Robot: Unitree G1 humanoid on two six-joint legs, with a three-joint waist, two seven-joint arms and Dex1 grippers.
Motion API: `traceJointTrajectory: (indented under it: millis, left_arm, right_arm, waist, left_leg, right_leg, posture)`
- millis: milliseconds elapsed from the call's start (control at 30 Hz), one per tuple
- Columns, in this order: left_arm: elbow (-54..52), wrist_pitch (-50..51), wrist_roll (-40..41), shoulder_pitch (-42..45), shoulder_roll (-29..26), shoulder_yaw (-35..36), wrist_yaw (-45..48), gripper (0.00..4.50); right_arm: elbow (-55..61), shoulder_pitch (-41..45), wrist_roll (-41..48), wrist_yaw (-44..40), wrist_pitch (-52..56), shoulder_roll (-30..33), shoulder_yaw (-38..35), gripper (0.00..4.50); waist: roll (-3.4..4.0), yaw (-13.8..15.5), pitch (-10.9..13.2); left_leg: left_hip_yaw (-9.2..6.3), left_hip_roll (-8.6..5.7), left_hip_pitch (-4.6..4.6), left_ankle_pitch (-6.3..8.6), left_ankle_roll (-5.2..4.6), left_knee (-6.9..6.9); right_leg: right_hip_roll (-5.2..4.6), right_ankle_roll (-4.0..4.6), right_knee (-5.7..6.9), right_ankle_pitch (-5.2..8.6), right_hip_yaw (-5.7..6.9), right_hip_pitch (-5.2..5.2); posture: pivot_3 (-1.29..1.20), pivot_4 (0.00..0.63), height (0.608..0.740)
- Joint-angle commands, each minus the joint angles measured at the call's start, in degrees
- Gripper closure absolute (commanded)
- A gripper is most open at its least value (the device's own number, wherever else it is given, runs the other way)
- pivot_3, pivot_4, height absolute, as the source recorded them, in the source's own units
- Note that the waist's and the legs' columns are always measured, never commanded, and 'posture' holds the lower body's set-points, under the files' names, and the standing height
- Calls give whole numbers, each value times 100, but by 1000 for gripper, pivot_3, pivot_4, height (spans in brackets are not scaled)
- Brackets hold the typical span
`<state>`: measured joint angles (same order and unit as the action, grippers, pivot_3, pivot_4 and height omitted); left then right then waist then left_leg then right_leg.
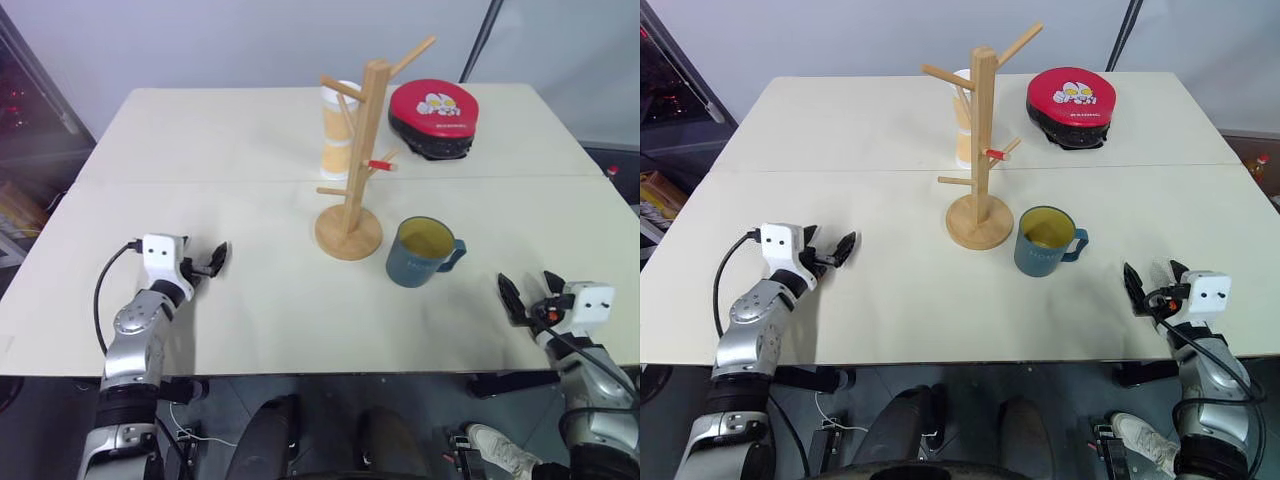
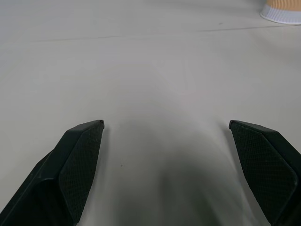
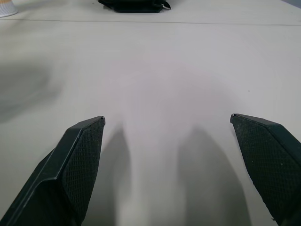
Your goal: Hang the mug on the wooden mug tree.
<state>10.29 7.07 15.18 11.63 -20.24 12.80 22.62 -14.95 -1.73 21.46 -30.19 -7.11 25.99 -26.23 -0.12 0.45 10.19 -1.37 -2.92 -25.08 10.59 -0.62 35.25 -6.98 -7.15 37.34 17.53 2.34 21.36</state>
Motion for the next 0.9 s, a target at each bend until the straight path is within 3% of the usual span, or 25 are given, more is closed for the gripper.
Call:
traceJointTrajectory:
  millis: [33, 467, 900]
  left_arm:
    - [-279, 68, 52, -53, -35, 91, -48, 0]
    - [-493, 248, 149, -26, -48, -182, 366, 0]
    - [-2193, 523, 898, -642, -577, -1534, 2890, 0]
  right_arm:
    - [124, 1, -13, 33, 48, 70, -7, 67]
    - [1236, -485, -1, 361, 407, -69, 40, 67]
    - [2215, -1344, 101, -428, 379, -40, 241, 67]
  waist:
    - [1, 8, 0]
    - [2, 26, -1]
    - [11, 5, -4]
  left_leg:
    - [0, 1, 0, 0, 0, 0]
    - [1, 0, 0, 1, 0, -1]
    - [2, 8, -1, 3, 1, -9]
  right_leg:
    - [0, 1, 0, 0, 0, 0]
    - [-4, 2, -1, 0, -1, 1]
    - [-17, 27, -14, 9, -4, 3]
  posture:
    - [0, 150, 740]
    - [0, 150, 740]
    - [0, 150, 740]
